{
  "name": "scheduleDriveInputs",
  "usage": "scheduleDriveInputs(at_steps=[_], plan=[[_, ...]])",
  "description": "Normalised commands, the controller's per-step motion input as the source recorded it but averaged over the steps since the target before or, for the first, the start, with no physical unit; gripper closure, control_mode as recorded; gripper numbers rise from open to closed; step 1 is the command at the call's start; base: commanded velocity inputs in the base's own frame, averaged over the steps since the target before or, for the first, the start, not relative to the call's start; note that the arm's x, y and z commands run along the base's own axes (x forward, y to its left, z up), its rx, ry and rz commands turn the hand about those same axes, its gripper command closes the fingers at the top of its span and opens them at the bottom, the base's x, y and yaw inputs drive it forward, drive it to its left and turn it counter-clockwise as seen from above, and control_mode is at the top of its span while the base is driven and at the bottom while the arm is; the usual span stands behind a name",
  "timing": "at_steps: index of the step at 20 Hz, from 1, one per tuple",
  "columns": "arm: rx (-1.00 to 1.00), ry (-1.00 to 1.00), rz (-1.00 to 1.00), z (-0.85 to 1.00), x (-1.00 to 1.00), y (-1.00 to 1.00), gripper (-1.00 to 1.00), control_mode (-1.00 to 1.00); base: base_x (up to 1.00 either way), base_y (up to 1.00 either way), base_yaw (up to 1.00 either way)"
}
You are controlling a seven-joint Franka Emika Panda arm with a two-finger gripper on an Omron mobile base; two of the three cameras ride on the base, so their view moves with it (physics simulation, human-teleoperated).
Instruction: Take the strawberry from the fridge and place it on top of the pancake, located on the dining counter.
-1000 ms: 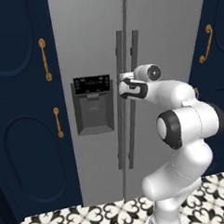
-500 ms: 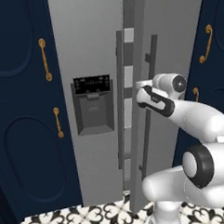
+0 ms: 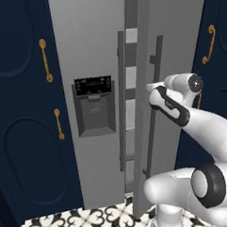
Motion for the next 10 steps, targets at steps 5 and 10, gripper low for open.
scheduleDriveInputs(at_steps=[5, 10], plan=[[-0.16, -0.01, 0.0, 0.5, -0.57, 0.2, -1.0, -1.0, 0.0, 0.0, 0.0], [-0.42, 0.09, 0.0, 0.36, 0.07, 0.87, -1.0, -1.0, 0.0, 0.0, 0.0]])
